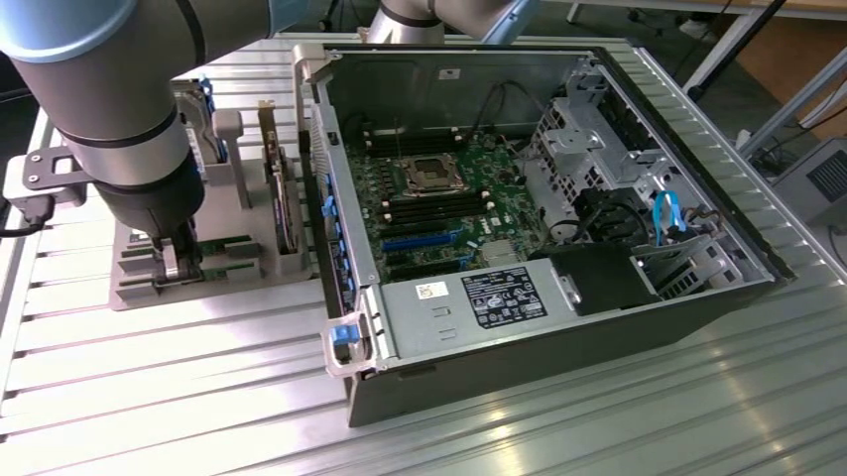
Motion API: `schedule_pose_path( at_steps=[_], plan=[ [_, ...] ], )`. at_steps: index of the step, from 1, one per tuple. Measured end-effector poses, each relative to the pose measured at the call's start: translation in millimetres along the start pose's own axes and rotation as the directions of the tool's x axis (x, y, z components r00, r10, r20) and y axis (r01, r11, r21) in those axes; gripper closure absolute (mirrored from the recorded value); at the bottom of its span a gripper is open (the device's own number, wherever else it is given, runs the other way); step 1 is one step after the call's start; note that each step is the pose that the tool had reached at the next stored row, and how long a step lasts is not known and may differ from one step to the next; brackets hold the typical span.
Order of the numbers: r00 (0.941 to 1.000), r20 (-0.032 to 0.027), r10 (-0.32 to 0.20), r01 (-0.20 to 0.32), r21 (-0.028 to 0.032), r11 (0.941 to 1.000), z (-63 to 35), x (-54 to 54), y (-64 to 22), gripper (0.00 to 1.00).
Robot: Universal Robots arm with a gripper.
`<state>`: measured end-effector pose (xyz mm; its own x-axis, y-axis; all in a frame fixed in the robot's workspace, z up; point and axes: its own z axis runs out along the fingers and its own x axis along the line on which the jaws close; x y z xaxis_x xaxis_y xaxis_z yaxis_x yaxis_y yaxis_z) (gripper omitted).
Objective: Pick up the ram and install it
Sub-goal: 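Pick up the ram and move it above insertion slot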
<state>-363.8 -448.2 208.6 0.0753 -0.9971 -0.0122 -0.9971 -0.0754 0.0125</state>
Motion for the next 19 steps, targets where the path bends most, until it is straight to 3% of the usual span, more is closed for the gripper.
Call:
schedule_pose_path(
  at_steps=[3, 5, 7, 19],
  plan=[
    [1.0000, 0.0001, 0.000, 0.000, 0.0000, 1.0000, 0.0, 0.0, 0.0, 0.71],
    [1.0000, -0.0001, 0.000, 0.000, 0.0000, 1.0000, 0.0, 0.0, 0.0, 0.84],
    [1.0000, 0.0001, 0.000, 0.000, 0.0000, 1.0000, 0.0, 0.0, 0.0, 0.88],
    [1.0000, 0.0000, 0.000, 0.000, 0.0000, 1.0000, -2.2, 0.0, 0.0, 0.88]
  ],
)
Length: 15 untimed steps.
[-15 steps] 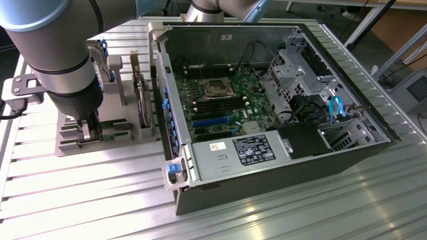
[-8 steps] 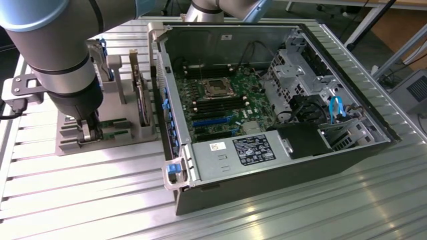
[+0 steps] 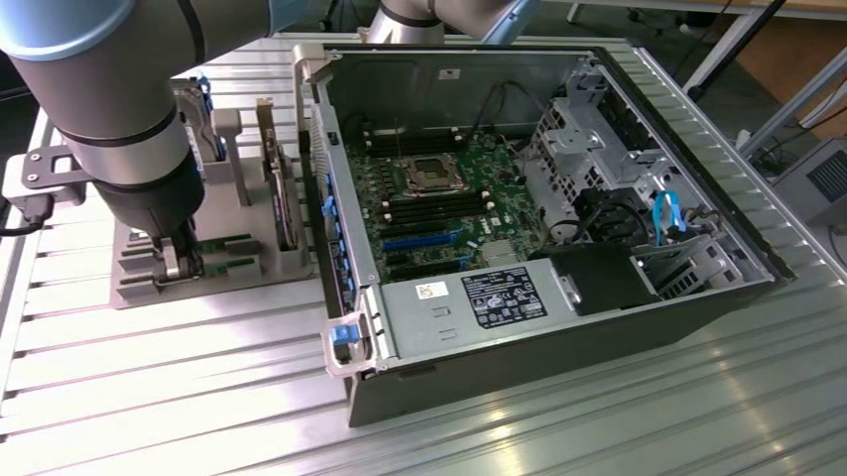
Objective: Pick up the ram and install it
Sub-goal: 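Pick up the ram and move it above insertion slot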
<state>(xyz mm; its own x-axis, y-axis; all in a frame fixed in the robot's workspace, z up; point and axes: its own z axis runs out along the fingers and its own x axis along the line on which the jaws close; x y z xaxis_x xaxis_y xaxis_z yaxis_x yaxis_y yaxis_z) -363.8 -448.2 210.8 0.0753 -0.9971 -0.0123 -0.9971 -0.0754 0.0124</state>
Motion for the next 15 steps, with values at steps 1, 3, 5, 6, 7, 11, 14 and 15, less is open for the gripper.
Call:
schedule_pose_path(
  at_steps=[1, 3, 5, 6, 7, 11, 14, 15],
  plan=[
    [1.0000, 0.0000, 0.000, 0.000, 0.0000, 1.0000, -1.2, 0.0, 0.0, 0.88],
    [1.0000, 0.0001, 0.000, 0.000, 0.0001, 1.0000, -5.1, -0.1, 0.1, 0.88],
    [1.0000, 0.0000, 0.000, 0.000, 0.0000, 1.0000, -10.0, -0.1, 0.1, 0.88],
    [1.0000, 0.0000, 0.000, 0.000, 0.0000, 1.0000, -13.3, -0.2, 0.2, 0.88],
    [1.0000, 0.0000, 0.000, 0.000, 0.0001, 1.0000, -14.7, -0.2, 0.2, 0.88],
    [1.0000, 0.0000, 0.000, 0.000, -0.0001, 1.0000, -21.3, -0.3, 0.3, 0.88],
    [1.0000, 0.0000, 0.000, 0.000, 0.0001, 1.0000, -29.2, -0.4, 0.4, 0.88],
    [1.0000, 0.0000, 0.000, 0.000, 0.0000, 1.0000, -31.2, -0.4, 0.4, 0.88]
  ],
)
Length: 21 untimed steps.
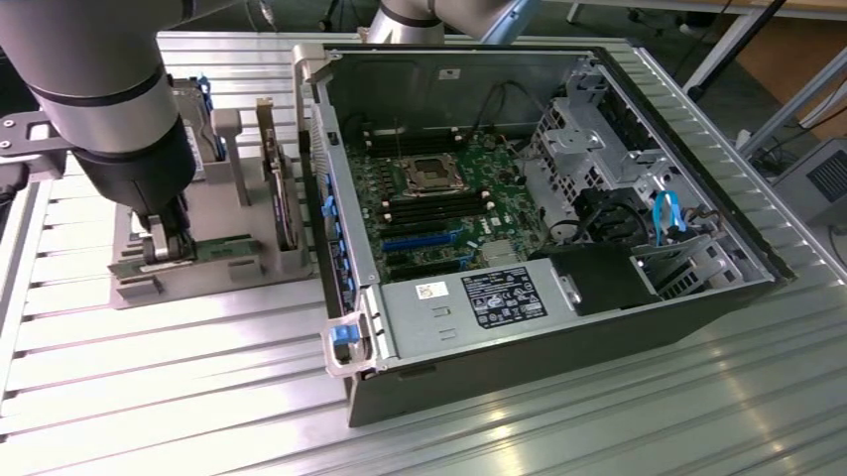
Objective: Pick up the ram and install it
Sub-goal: 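Pick up the ram and move it above insertion slot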
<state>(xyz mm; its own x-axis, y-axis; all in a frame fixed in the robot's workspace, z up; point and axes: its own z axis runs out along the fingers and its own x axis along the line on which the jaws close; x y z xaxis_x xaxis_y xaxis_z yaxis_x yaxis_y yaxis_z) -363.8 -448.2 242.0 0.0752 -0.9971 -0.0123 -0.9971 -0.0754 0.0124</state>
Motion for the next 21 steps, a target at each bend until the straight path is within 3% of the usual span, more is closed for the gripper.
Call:
schedule_pose_path(
  at_steps=[21],
  plan=[
    [1.0000, 0.0000, 0.000, 0.000, 0.0001, 1.0000, -22.7, -0.3, 0.3, 0.88]
  ],
)
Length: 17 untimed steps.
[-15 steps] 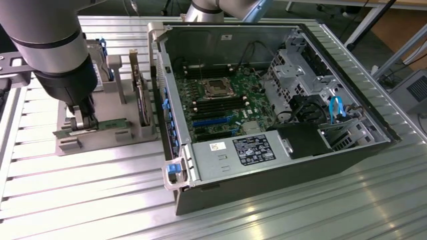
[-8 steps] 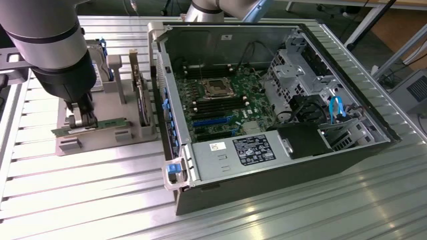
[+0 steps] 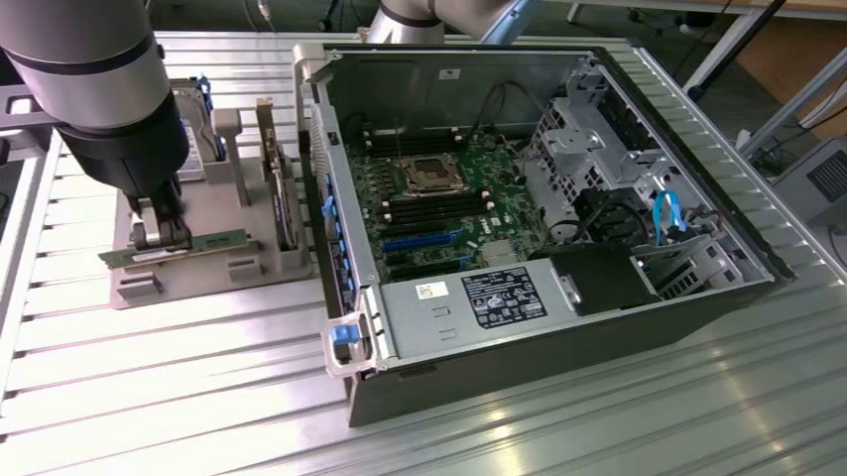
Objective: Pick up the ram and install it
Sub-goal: 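Pick up the ram and move it above insertion slot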
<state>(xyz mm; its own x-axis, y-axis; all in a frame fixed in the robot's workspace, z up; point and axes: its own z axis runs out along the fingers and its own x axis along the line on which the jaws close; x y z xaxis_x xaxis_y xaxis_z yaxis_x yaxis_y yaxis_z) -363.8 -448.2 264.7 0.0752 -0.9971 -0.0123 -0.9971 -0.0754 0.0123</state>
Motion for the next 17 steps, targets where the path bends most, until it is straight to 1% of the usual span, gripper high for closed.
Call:
schedule_pose_path(
  at_steps=[11, 17],
  plan=[
    [1.0000, 0.0000, 0.000, 0.000, 0.0000, 1.0000, -12.8, -0.2, 0.1, 0.88],
    [1.0000, -0.0001, 0.000, 0.000, -0.0001, 1.0000, -22.0, -0.3, 0.3, 0.88]
  ],
)
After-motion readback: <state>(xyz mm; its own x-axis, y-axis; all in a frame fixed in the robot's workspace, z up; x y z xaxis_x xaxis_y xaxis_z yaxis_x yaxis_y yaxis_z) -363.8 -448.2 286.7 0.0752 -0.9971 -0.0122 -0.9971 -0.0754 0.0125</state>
